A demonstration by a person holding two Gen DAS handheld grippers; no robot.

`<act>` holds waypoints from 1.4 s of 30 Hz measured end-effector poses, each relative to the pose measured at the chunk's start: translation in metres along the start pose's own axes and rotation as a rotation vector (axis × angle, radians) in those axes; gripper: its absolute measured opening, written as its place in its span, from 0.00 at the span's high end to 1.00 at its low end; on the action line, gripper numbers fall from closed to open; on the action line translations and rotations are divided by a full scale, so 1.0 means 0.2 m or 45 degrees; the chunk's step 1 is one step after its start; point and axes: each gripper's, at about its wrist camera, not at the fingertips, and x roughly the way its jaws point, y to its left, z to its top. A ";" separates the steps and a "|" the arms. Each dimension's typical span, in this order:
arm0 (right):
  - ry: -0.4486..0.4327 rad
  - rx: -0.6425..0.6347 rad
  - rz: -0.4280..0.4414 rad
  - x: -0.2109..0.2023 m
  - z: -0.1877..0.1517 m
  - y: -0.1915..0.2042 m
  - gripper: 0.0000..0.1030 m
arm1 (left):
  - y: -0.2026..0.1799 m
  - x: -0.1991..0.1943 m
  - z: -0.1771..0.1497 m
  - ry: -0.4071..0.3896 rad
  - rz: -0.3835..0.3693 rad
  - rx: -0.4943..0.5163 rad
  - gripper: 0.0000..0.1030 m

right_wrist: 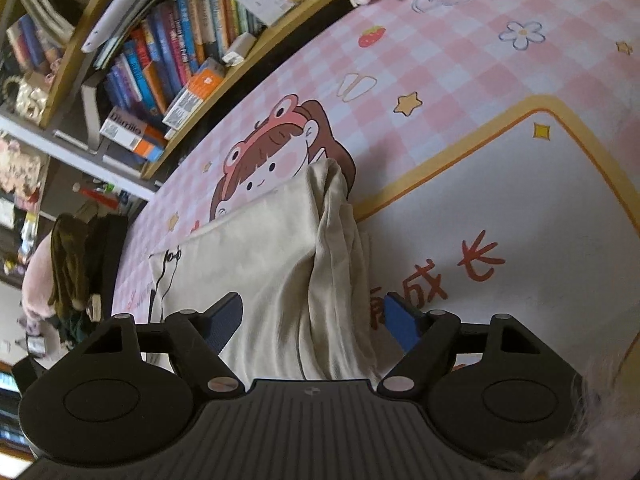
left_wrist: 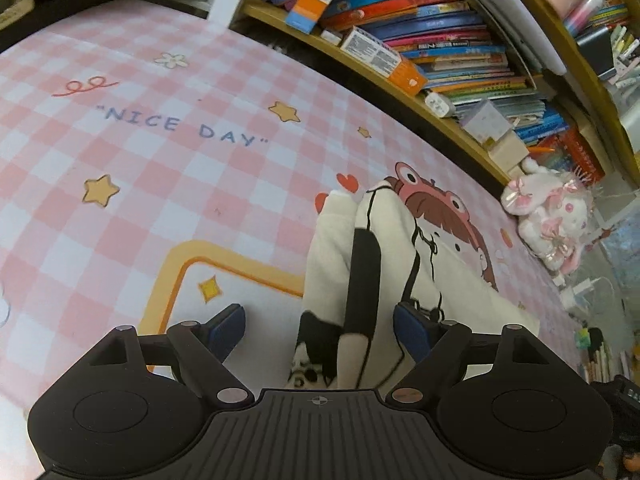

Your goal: Fold clothes

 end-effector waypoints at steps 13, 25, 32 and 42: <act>-0.044 0.034 -0.125 0.10 -0.02 0.06 0.67 | -0.04 0.08 0.07 0.107 -0.129 0.055 0.85; -0.118 -0.117 -0.134 0.03 -0.06 0.16 0.74 | -0.10 0.06 0.13 0.145 -0.147 0.200 0.64; -0.074 0.057 -0.109 0.06 -0.04 0.05 0.50 | -0.07 0.13 0.13 0.205 -0.168 0.149 0.50; -0.075 -0.151 -0.129 0.12 -0.06 0.17 0.74 | -0.14 0.08 0.09 0.139 -0.162 0.222 0.85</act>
